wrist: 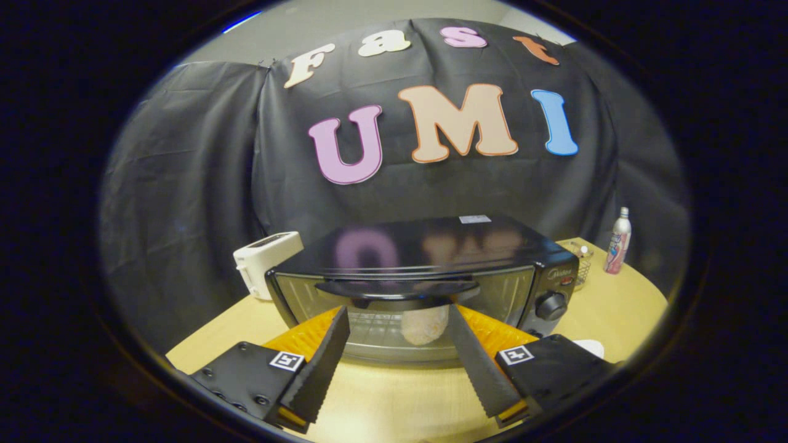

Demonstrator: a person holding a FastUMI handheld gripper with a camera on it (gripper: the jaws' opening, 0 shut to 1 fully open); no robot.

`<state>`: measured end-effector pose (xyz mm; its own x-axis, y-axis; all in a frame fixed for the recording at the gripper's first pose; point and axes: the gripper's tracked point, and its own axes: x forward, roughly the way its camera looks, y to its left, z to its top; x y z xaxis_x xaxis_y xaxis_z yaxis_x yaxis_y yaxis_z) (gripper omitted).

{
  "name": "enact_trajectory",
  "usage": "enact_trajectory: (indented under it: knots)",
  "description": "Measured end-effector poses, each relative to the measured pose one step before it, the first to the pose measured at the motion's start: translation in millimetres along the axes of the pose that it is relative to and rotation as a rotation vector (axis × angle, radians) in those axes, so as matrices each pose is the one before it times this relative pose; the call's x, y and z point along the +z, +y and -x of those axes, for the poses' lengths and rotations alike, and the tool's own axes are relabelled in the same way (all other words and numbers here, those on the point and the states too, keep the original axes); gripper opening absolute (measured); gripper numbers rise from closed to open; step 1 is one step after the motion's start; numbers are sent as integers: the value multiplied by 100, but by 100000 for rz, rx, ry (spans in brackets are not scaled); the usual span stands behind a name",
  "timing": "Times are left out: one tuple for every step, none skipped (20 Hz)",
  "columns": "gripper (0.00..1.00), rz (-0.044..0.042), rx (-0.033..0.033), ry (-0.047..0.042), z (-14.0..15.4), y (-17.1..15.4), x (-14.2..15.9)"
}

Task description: Open the toaster oven, put the food inside, and close the toaster oven door.

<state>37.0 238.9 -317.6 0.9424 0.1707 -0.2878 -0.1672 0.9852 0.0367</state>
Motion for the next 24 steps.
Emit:
enact_trajectory:
  knots:
    - [98,-399,1034,752,272,293,-66]
    - [98,-72,1043,-575,382,216,159]
    - [99,585,113,-1094,422,93,614]
    - [99,1095,-238,-1511,554,-38,671]
    - [99,964,150,-1614,481,49,631]
    - [99,617,651,-1739,604,207,851]
    - [99,451,981,-1610,569,303,940]
    - [99,229,1007,-1302,621,245,1027]
    - [99,33,1014,-1293,697,296,1023]
    - [98,517,1372,-1645,554,308,1153]
    - [98,805,336,-1340,525,2,1020]
    - [98,629,-134,-1056,480,-178,975]
    - [98,487,11,-1023,301,-177,745]
    - [98,-71,-11,-508,331,-211,777]
    - [98,-656,734,-94,342,-27,540]
    - [98,-1509,756,-180,273,-163,660]
    - [98,-2148,978,-211,182,-32,638]
    - [98,-2260,947,-309,167,-103,598]
    - [98,-1718,372,-674,233,-269,612]
    - [98,-1107,-464,-830,49,-487,526]
    - [98,-639,-712,-513,86,-581,228]
    - [98,-447,-636,-53,120,-405,80]
    - [98,-220,-391,102,216,-241,-5]
    - [98,21,-597,25,119,-334,32]
